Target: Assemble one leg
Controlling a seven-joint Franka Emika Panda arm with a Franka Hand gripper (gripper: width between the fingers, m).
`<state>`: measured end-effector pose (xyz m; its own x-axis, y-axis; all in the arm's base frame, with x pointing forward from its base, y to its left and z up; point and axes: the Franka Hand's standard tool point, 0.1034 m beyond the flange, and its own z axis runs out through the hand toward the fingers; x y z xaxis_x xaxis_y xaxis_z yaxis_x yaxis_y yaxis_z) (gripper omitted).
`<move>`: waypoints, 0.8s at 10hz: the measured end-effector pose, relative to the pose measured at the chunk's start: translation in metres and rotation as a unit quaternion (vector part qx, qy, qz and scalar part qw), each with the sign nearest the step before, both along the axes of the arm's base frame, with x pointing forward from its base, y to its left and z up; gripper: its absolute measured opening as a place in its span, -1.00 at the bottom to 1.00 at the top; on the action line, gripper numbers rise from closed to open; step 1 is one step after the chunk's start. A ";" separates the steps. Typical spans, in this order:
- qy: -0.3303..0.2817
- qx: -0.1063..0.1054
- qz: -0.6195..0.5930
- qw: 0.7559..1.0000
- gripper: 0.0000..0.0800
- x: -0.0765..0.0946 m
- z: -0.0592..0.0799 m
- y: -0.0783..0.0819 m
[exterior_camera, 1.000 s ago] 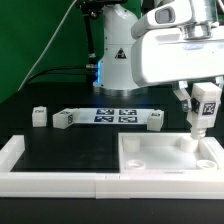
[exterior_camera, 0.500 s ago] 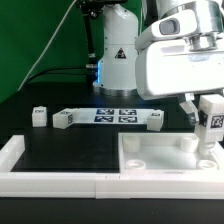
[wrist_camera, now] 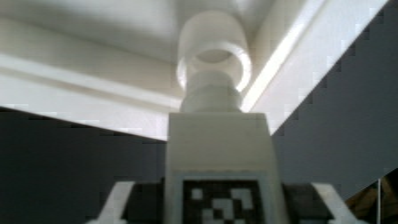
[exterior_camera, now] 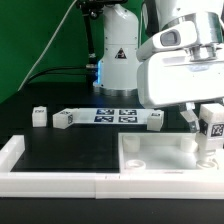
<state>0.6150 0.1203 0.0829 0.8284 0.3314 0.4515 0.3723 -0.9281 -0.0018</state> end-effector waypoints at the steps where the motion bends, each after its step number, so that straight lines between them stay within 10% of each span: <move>1: 0.001 0.000 0.000 1.000 -0.28 -0.001 -0.002 0.000; 8: -0.002 0.001 -0.002 1.000 -0.28 -0.003 -0.016 0.000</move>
Offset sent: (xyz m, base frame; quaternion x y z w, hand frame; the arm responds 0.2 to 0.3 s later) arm 0.0058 -0.0012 -0.0089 -0.0086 0.0166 -0.0089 0.9998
